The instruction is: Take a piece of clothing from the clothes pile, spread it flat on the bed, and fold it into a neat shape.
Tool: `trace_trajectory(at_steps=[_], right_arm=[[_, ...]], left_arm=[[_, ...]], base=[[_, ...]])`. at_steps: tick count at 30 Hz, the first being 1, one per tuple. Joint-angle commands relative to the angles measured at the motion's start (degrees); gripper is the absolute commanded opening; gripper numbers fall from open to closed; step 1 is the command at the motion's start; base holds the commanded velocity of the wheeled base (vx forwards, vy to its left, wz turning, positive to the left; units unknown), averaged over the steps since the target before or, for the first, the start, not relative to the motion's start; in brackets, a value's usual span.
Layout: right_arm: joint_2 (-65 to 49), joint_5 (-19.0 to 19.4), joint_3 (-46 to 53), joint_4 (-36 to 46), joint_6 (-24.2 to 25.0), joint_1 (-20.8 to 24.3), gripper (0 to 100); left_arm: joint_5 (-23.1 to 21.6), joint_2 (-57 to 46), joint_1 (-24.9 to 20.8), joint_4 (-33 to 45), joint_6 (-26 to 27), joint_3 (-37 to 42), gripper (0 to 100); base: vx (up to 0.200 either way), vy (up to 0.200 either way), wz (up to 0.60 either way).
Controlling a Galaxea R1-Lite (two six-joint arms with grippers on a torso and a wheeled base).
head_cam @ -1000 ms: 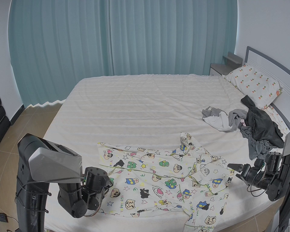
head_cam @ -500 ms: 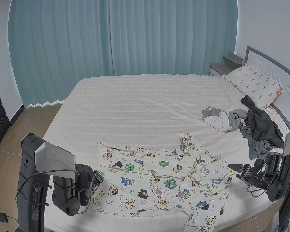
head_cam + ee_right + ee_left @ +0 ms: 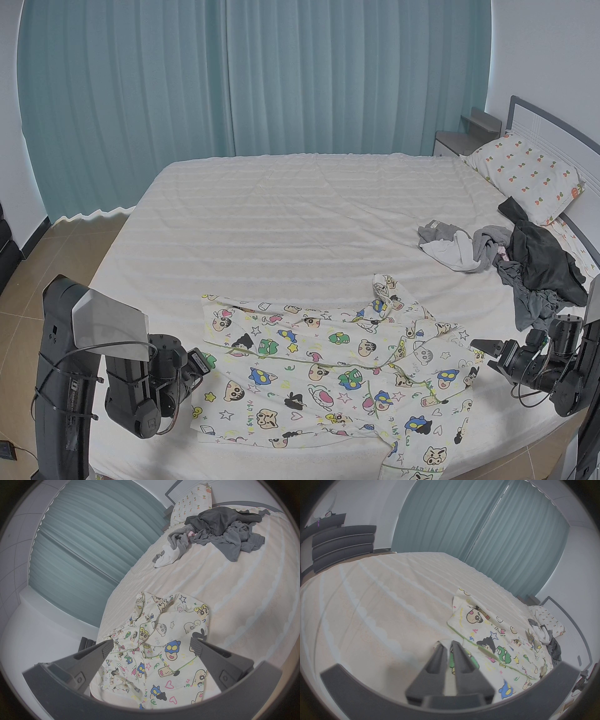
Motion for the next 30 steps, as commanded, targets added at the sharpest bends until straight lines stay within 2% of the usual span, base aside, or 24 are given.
trace_trajectory(at_steps=[1,5,11,12,13,14,15,16,17,18,19,20,21,22,23,27,29,30], right_arm=[[0.2,0.1,0.0,-0.6,0.0,-0.1,100],[0.3,0.1,-0.1,-0.6,0.0,-0.5,100],[0.3,1.5,-0.1,-0.6,0.0,-0.9,100],[0.3,1.6,-0.1,-0.6,0.0,-0.9,100],[0.3,1.7,-0.1,-0.6,0.0,-1.2,100],[0.3,1.7,-0.1,-0.6,0.0,-1.2,100],[0.4,1.7,-0.1,-0.6,0.0,-1.2,100],[0.4,1.7,-0.1,-0.6,0.0,-1.2,100],[0.4,1.7,-0.1,-0.6,0.0,-1.2,100],[0.4,1.7,-0.1,-0.6,0.0,-1.2,100],[0.4,1.7,-0.1,-0.6,0.0,-1.2,100],[0.4,1.7,0.0,-0.6,0.0,-1.2,100],[0.4,1.7,0.0,-0.6,0.0,-1.2,100],[0.4,1.7,0.0,-0.6,0.0,-1.2,100],[0.4,1.7,0.0,-0.6,0.0,-1.2,100],[0.4,1.7,0.0,-0.6,0.0,-1.2,100],[0.4,1.8,0.0,-0.6,0.0,-1.2,100],[0.4,1.8,0.0,-0.6,0.0,-1.2,100]], left_arm=[[0.0,0.2,2.0,-0.8,0.0,-2.2,100],[-1.9,-1.4,3.9,-0.7,0.0,-0.1,100],[-14.5,-6.5,9.1,-0.9,1.4,8.0,100],[-14.9,-6.7,9.2,-0.8,1.4,8.2,100],[-20.0,-8.1,10.3,-0.9,2.7,11.7,100],[-20.0,-8.1,10.3,-0.9,2.7,11.7,100],[-25.3,-9.2,10.6,-0.9,5.5,15.9,100],[-28.2,-9.4,10.7,-0.9,7.9,18.4,100],[-28.2,-9.4,10.7,-0.9,7.9,18.4,100],[-32.0,-9.3,10.8,-1.0,13.2,22.5,100],[-33.4,-9.0,11.0,-1.0,16.6,24.4,100],[-34.6,-8.7,11.4,-1.0,20.2,25.9,100],[-34.8,-8.7,11.4,-1.0,20.6,26.1,100],[-35.4,-8.1,12.0,-0.5,26.1,26.2,100],[-35.4,-7.5,12.2,-0.5,28.0,26.2,100],[-36.2,-6.3,12.8,-0.5,34.8,26.2,100],[-36.5,-6.2,12.8,-0.5,35.8,26.2,100],[-39.8,-4.7,12.7,-0.5,43.3,26.2,100]], base=[[0.0,0.0,0.0],[0.0,0.0,0.0],[0.0,0.0,0.0],[0.0,0.0,0.0],[0.0,0.0,0.0],[0.0,0.0,0.0],[0.0,0.0,0.0],[0.0,0.0,0.0],[0.0,0.0,0.0],[0.0,0.0,0.0],[0.0,0.0,0.0],[0.0,0.0,0.0],[0.0,0.0,0.0],[0.0,0.0,0.0],[0.0,0.0,0.0],[0.0,0.0,0.0],[0.0,0.0,0.0],[0.0,0.0,0.0]])
